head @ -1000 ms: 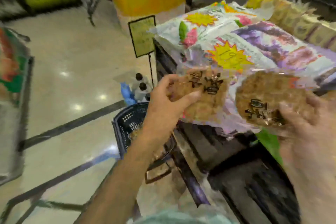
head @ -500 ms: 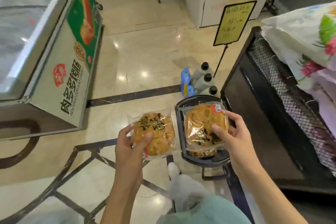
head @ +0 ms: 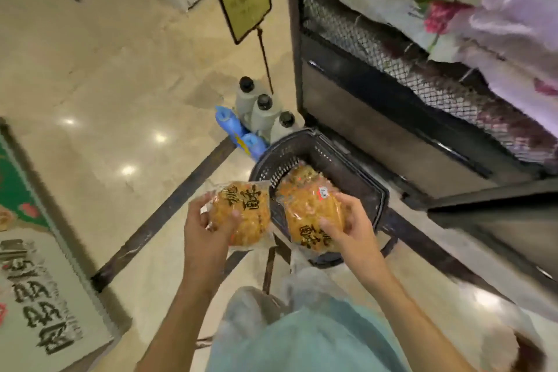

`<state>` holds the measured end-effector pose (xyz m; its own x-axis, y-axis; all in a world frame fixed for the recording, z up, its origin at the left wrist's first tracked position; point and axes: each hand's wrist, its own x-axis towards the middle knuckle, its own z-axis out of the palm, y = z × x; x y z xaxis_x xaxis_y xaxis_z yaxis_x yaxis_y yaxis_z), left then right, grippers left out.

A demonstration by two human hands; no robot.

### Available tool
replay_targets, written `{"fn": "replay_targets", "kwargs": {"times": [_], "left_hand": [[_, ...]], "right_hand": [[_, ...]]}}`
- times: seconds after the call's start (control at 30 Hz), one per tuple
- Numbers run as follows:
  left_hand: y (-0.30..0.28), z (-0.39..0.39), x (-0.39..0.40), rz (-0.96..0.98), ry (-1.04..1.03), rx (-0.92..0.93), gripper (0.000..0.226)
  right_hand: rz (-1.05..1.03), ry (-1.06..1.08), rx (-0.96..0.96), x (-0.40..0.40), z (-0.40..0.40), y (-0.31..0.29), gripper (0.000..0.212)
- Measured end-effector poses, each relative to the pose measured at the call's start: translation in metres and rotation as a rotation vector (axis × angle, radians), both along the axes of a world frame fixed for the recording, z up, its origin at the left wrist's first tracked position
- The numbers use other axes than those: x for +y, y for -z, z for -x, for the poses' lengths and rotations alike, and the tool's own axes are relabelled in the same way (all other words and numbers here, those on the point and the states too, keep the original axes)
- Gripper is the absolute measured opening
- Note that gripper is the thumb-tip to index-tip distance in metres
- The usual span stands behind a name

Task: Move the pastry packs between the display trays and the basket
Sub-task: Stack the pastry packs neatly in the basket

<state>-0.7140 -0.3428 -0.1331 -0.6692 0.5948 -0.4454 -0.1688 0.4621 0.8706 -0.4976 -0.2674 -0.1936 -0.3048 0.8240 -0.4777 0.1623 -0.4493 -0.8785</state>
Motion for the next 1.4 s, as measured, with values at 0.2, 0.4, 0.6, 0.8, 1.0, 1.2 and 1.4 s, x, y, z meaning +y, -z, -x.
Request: {"fn": "replay_targets", "kwargs": {"times": [0.2,0.4,0.6,0.8,1.0,1.2,1.4], "left_hand": [[0.085,0.007,0.086,0.157,0.498,-0.023,0.045],[0.227,0.024,0.162,0.293,0.872,-0.074,0.047],[0.424,0.055,0.223,0.287,1.130,0.040,0.049],[0.567,0.083,0.225,0.302,1.332,0.100,0.054],[0.615,0.087,0.224,0.328,1.497,0.089,0.050],[0.613,0.082,0.235,0.409,1.545,0.085,0.056],[0.613,0.062,0.233,0.460,1.575,0.115,0.054]], "right_hand": [[0.116,0.174,-0.172,-0.011,-0.026,0.057,0.051],[0.306,0.407,-0.383,-0.010,-0.012,0.180,0.046],[0.255,0.245,-0.625,0.030,0.009,0.364,0.039],[0.259,0.058,-0.867,0.081,0.005,0.535,0.046],[0.253,-0.030,-1.006,0.131,-0.011,0.610,0.042],[-0.023,-0.078,-1.300,0.122,-0.004,0.607,0.050],[0.016,-0.435,-1.222,0.094,0.012,0.615,0.099]]}}
